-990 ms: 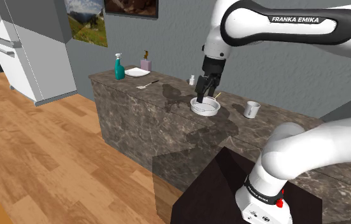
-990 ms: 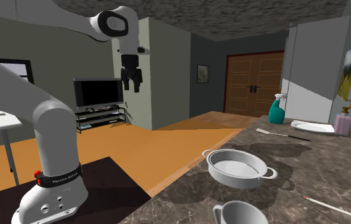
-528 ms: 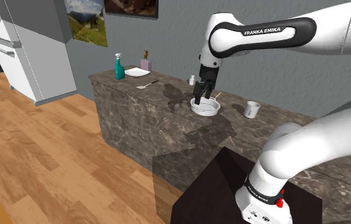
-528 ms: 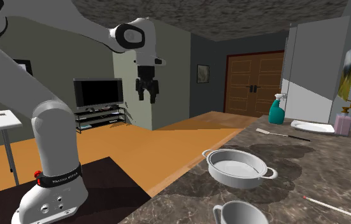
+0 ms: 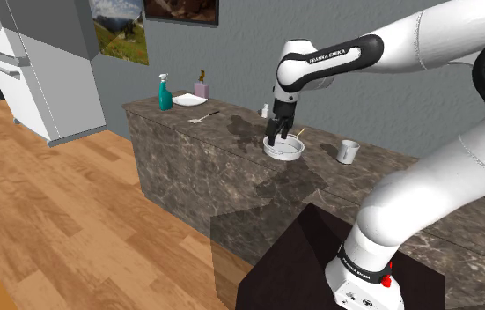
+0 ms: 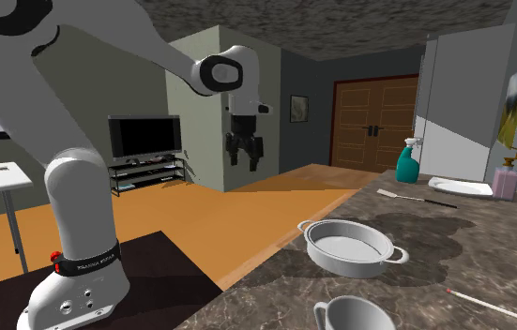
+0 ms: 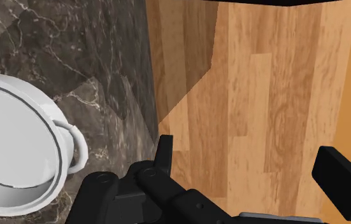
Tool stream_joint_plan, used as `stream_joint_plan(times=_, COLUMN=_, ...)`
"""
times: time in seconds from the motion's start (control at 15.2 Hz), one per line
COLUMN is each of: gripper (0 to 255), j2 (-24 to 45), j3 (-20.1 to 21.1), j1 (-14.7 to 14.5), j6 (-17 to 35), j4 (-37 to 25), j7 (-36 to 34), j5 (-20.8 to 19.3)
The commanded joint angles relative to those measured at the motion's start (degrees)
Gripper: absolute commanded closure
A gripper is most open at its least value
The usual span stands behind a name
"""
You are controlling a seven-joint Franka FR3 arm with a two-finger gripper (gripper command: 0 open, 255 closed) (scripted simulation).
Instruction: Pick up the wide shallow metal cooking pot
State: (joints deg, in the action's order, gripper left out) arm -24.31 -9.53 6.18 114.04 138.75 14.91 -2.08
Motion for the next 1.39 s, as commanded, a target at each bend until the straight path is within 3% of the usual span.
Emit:
stream_joint_plan(times=0.0, gripper=0, j2=3.9, j3=-1.47, j1=0.5, j6=2.62, j4=-1.21, j7=1.83, j5=-0.26)
stream_joint_plan(times=0.46, gripper=0, j2=18.03, j3=-5.99, j1=2.15, j6=9.14, j4=-8.16, j7=8.51, j5=1.11)
stream_joint_plan(times=1.06, gripper=0, j2=37.37, j3=-8.82, j1=5.95, j6=13.27, j4=-21.95, j7=17.59, j5=6.84)
stream_joint_plan(times=1.32, gripper=0, j2=39.96, j3=-8.58, j1=6.53, j6=15.34, j4=-22.31, j7=18.49, j5=7.83)
